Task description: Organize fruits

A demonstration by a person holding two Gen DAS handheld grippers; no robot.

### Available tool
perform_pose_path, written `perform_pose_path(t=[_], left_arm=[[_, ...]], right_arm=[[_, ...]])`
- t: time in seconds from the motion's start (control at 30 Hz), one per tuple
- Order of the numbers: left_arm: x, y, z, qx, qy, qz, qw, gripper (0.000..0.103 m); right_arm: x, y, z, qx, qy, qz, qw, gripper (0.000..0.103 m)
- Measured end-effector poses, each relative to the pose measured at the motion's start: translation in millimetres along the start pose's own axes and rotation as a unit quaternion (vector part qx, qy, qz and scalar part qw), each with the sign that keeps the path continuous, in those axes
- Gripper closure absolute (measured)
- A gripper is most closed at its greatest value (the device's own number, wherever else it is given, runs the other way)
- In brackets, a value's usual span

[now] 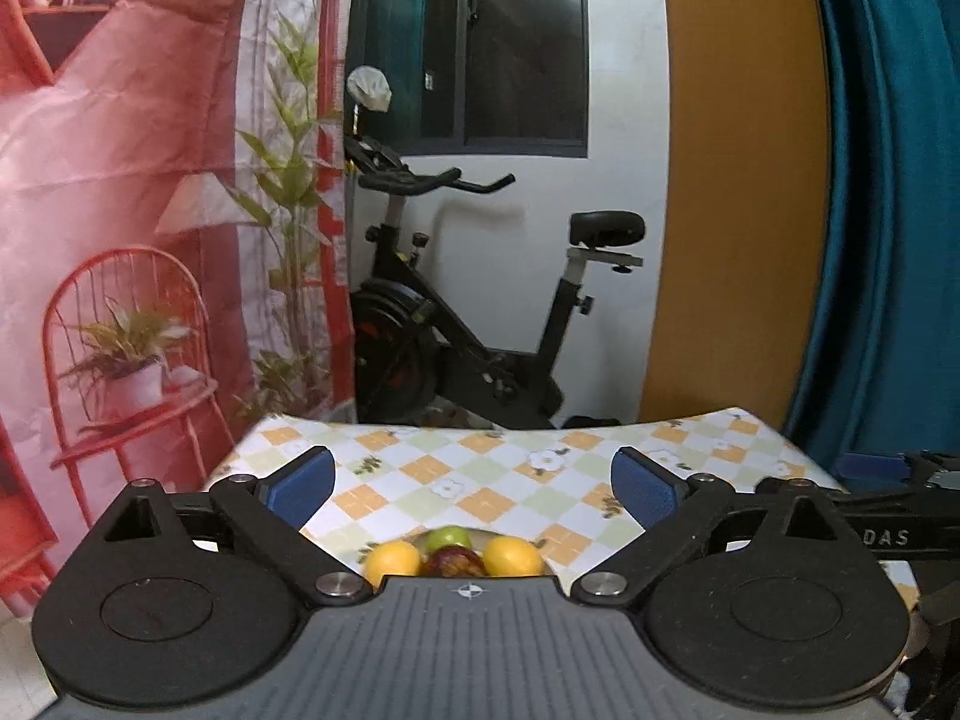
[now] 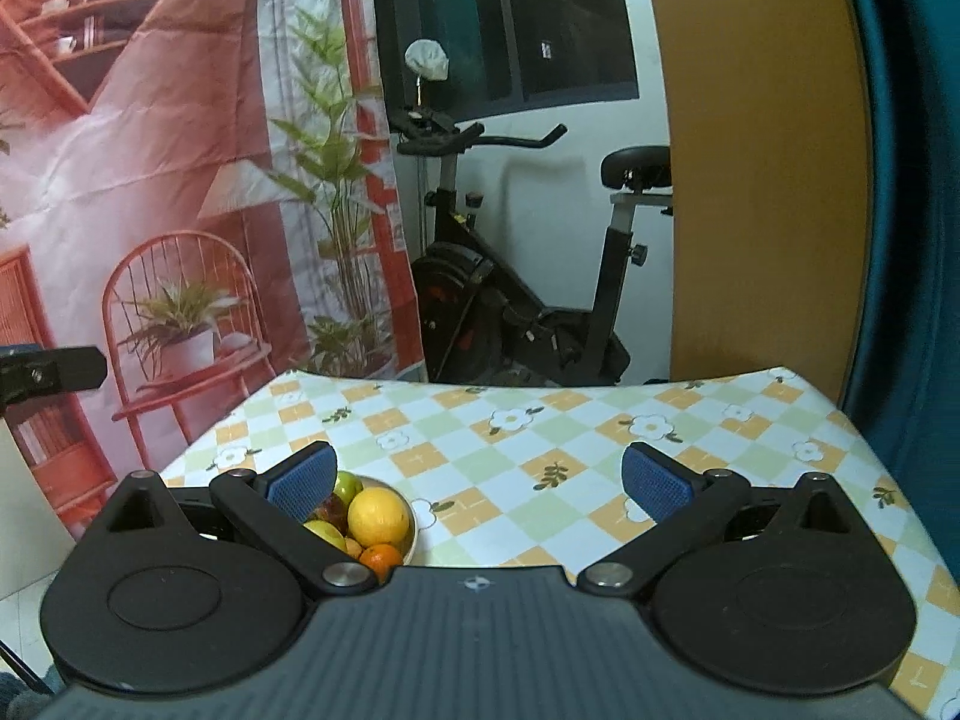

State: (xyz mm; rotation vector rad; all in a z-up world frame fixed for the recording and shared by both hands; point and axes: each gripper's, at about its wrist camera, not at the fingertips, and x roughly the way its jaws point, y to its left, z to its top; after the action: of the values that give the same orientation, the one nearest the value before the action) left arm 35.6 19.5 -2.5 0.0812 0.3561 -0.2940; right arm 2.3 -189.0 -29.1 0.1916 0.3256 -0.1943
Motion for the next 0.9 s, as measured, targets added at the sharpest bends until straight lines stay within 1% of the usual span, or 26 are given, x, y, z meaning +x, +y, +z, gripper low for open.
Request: perform_pose_path(t=[0.07,0.2,0.4,0.53,0.67,0.9], left_arm=[[-1.9,0.5,0.7,-0.003,0.004,0.003,1.0000,0.003],[-9.7,0.4,2.8,0.000,-0.004,0.017,0.9999,0.003],[-22.4,4.1,5.4,-0.014,-0.007,0.020,0.9997,0.003],[-25.7,4.6,6.8,-0.016,-0.009,0.029,0.9994,0.003],[-28.1,5.2,7.7,-0.021,-0.011,0.025,0.9994,0.003],[-30.3,1.3,7.3,-0.020,-0.014,0.029,0.9993,0.003]], right_arm=[[-5.3,1.1,4.1,0.001,-0.002,-0.003,1.000,0.000],[-17.2,5.1,11.1,-0.006,-0.007,-0.009,1.000,0.000],[-29.7,9.4,16.4,-0.006,-0.014,-0.010,1.000,0.000],[-35.0,11.3,19.2,-0.005,-0.016,-0.011,1.000,0.000],[-39.5,11.8,21.8,-0.006,-0.018,-0.011,1.000,0.000],[-47.0,11.4,23.8,-0.004,-0.022,-0.013,1.000,0.000]])
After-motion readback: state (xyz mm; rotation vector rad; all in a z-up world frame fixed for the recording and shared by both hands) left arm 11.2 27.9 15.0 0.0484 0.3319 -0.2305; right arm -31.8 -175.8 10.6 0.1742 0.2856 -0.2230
